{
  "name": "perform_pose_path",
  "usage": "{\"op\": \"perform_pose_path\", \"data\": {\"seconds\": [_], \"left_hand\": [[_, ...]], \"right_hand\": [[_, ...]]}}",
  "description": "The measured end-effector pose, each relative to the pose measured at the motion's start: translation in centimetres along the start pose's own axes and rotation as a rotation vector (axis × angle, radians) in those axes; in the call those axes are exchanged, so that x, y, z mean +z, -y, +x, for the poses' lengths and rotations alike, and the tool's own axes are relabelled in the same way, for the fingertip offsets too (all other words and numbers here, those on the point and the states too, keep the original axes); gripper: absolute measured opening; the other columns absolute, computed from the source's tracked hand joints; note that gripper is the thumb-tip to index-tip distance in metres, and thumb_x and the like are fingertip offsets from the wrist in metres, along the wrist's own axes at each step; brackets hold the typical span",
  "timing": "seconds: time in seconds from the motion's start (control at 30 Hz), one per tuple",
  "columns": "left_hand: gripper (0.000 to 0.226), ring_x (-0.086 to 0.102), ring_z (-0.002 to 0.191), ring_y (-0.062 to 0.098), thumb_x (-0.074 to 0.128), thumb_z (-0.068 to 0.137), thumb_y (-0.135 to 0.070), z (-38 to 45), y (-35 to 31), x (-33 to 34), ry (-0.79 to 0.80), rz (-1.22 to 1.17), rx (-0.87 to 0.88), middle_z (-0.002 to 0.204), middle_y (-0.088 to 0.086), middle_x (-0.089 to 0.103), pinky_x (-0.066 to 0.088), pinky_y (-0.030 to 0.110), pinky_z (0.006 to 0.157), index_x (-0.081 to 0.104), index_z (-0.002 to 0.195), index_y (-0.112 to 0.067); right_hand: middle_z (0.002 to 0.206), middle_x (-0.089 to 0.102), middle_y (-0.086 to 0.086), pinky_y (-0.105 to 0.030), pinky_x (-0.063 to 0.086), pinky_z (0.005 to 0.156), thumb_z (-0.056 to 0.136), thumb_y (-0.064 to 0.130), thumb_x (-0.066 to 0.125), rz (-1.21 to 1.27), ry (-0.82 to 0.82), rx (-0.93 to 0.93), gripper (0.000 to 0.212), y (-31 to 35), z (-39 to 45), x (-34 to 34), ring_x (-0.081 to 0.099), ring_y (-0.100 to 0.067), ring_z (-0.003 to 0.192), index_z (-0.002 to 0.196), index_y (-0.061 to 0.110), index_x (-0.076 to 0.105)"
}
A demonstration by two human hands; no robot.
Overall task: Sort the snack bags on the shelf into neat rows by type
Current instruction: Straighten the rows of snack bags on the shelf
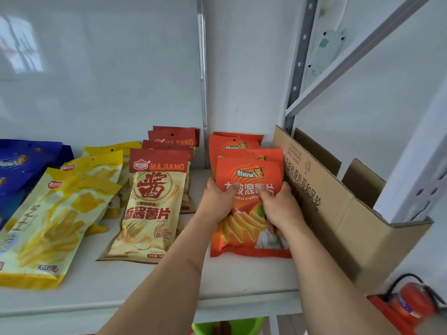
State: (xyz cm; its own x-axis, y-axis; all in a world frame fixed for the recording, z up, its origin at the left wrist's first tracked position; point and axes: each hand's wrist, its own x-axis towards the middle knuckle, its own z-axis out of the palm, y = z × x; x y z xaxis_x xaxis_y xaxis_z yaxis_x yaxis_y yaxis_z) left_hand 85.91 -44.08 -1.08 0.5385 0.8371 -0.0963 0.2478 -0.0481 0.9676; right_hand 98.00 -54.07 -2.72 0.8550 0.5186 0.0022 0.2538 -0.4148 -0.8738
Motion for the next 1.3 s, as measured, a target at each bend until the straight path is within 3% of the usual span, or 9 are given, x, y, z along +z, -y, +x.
{"op": "perform_pose_path", "data": {"seconds": [0.23, 0.37, 0.5, 0.63, 0.77, 0.83, 0.93, 1.03, 1.3], "left_hand": [[0.050, 0.074, 0.090, 0.017, 0.065, 0.090, -0.047, 1.5, 1.0, -0.5, -0.025, -0.099, 0.032, 0.112, -0.002, 0.071, 0.061, 0.041, 0.083, 0.047, 0.131, -0.024], [0.047, 0.072, 0.090, 0.014, 0.063, 0.093, -0.047, 1.7, 1.1, -1.0, -0.077, -0.060, 0.065, 0.113, -0.003, 0.069, 0.061, 0.034, 0.075, 0.045, 0.131, -0.025], [0.050, 0.071, 0.091, 0.014, 0.060, 0.094, -0.050, 2.1, 1.0, -0.9, -0.092, 0.022, 0.135, 0.113, -0.005, 0.067, 0.061, 0.041, 0.083, 0.040, 0.134, -0.027], [0.060, 0.071, 0.095, 0.014, 0.059, 0.094, -0.051, 2.5, 1.0, -0.8, -0.086, 0.043, 0.183, 0.119, -0.005, 0.066, 0.061, 0.044, 0.085, 0.033, 0.143, -0.028], [0.079, 0.060, 0.122, 0.021, 0.054, 0.096, -0.053, 2.0, 0.9, -0.9, -0.114, 0.156, 0.188, 0.146, 0.001, 0.050, 0.053, 0.042, 0.097, 0.013, 0.157, -0.023], [0.084, 0.040, 0.141, 0.027, 0.051, 0.097, -0.054, 1.2, 0.8, -0.9, -0.174, 0.298, 0.219, 0.159, 0.005, 0.030, 0.043, 0.044, 0.108, 0.006, 0.158, -0.019], [0.081, 0.012, 0.152, 0.028, 0.042, 0.098, -0.058, -1.0, 0.2, -0.8, -0.288, 0.583, 0.340, 0.166, 0.007, 0.014, 0.018, 0.044, 0.121, 0.009, 0.158, -0.016], [0.072, 0.003, 0.153, 0.028, 0.033, 0.099, -0.061, -4.2, 0.5, 0.5, -0.251, 0.874, 0.502, 0.166, 0.004, 0.012, 0.008, 0.047, 0.122, 0.016, 0.157, -0.022], [0.068, -0.016, 0.152, 0.031, 0.016, 0.098, -0.065, -6.3, 2.5, 1.7, -0.037, 1.154, 0.525, 0.167, 0.001, -0.004, -0.013, 0.058, 0.118, 0.011, 0.157, -0.033]], "right_hand": [[0.099, 0.069, 0.006, -0.022, 0.047, 0.057, 0.091, 0.054, 0.060, 0.144, 0.108, -0.108, 0.043, 0.2, 0.6, 0.2, 0.062, 0.000, 0.062, 0.123, 0.026, 0.054], [0.106, 0.071, 0.008, -0.025, 0.053, 0.071, 0.089, 0.061, 0.058, 0.145, 0.169, -0.102, 0.044, 0.9, 1.0, 0.0, 0.070, -0.010, 0.087, 0.123, 0.033, 0.056], [0.099, 0.064, 0.016, -0.016, 0.041, 0.061, 0.094, 0.053, 0.057, 0.141, 0.149, -0.128, 0.037, 1.3, 1.9, -0.1, 0.059, 0.004, 0.080, 0.124, 0.033, 0.052], [0.113, 0.067, 0.009, -0.021, 0.049, 0.067, 0.091, 0.057, 0.059, 0.163, 0.134, -0.153, 0.051, 1.1, 2.2, 0.7, 0.066, -0.004, 0.089, 0.134, 0.032, 0.048], [0.114, 0.065, 0.007, -0.015, 0.042, 0.059, 0.091, 0.055, 0.060, 0.113, 0.112, -0.164, 0.055, 1.1, 2.2, 0.7, 0.059, 0.005, 0.078, 0.136, 0.026, 0.047], [0.116, 0.061, 0.007, -0.017, 0.041, 0.066, 0.094, 0.051, 0.058, 0.075, 0.104, -0.159, 0.056, 1.6, 2.2, 0.1, 0.055, 0.001, 0.080, 0.139, 0.021, 0.044], [0.136, 0.052, 0.000, -0.024, 0.038, 0.092, 0.094, 0.055, 0.056, 0.023, 0.055, -0.161, 0.075, 2.3, 2.5, -0.4, 0.054, -0.016, 0.120, 0.151, 0.014, 0.031], [0.159, 0.030, -0.008, -0.043, 0.030, 0.116, 0.088, 0.067, 0.053, -0.097, -0.018, -0.184, 0.090, 3.4, 3.7, -0.2, 0.033, -0.028, 0.144, 0.156, 0.017, 0.022], [0.162, 0.023, -0.006, -0.059, 0.021, 0.117, 0.087, 0.081, 0.026, -0.563, 0.014, -0.340, 0.084, 7.2, 7.4, 1.2, 0.018, -0.036, 0.149, 0.156, 0.034, 0.019]]}}
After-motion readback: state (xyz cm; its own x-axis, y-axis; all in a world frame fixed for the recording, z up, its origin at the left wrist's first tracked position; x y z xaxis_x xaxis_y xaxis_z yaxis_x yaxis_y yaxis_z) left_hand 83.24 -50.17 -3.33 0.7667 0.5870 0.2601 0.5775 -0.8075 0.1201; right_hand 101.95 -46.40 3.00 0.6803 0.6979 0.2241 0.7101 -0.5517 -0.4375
